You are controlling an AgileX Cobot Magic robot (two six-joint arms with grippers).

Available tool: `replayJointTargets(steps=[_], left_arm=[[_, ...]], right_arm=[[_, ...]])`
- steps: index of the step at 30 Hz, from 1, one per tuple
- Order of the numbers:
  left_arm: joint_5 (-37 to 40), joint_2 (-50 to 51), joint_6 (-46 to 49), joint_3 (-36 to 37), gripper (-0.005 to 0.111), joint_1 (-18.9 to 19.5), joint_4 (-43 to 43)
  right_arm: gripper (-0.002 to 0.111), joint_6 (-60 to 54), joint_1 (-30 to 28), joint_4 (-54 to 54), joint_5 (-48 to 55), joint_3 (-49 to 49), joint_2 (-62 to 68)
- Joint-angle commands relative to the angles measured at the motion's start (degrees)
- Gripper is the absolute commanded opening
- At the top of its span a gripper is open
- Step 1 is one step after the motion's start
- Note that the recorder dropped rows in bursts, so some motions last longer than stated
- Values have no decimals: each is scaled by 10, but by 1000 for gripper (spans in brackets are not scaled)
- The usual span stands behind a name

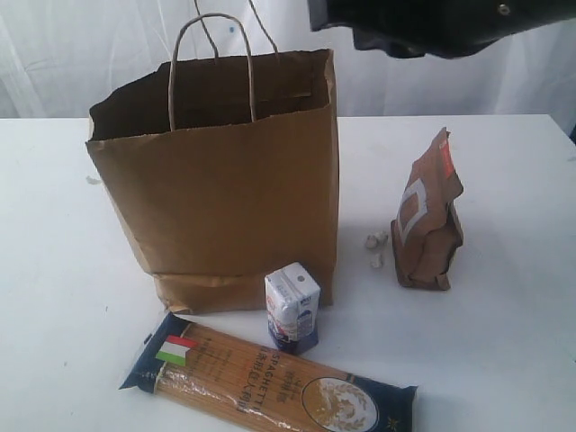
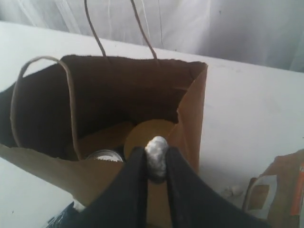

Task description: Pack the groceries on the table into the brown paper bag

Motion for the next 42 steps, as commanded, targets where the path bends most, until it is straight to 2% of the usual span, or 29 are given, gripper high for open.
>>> replayJointTargets(steps=[1,6,9,12,16,17,26,34,38,42], left_arm=[[-2,-3,-5,2,0,1,1],[-2,-3,-5,2,0,1,1],[-2,-3,-5,2,0,1,1],[-2,-3,-5,2,0,1,1],[-2,-3,-5,2,0,1,1],[-2,-3,-5,2,0,1,1],[-2,-3,-5,2,0,1,1],[-2,-3,-5,2,0,1,1],[-2,-3,-5,2,0,1,1],[-2,-3,-5,2,0,1,1]], right_arm=[[6,-70,2,60,25,-47,55],[6,-98,2,85,35,-82,103],[11,-115,2,96,43,-96,123],[26,-130,2,103,50,-104,137],[54,-146,2,103,44,-105,136],[57,-152,2,103,43,-105,134],[58,-155,2,98,42,-104,56],[58,-131,2,-3,179,-97,-20],[58,-112,2,-18,205,-55,-61],[58,-78,2,-18,177,10,-107]])
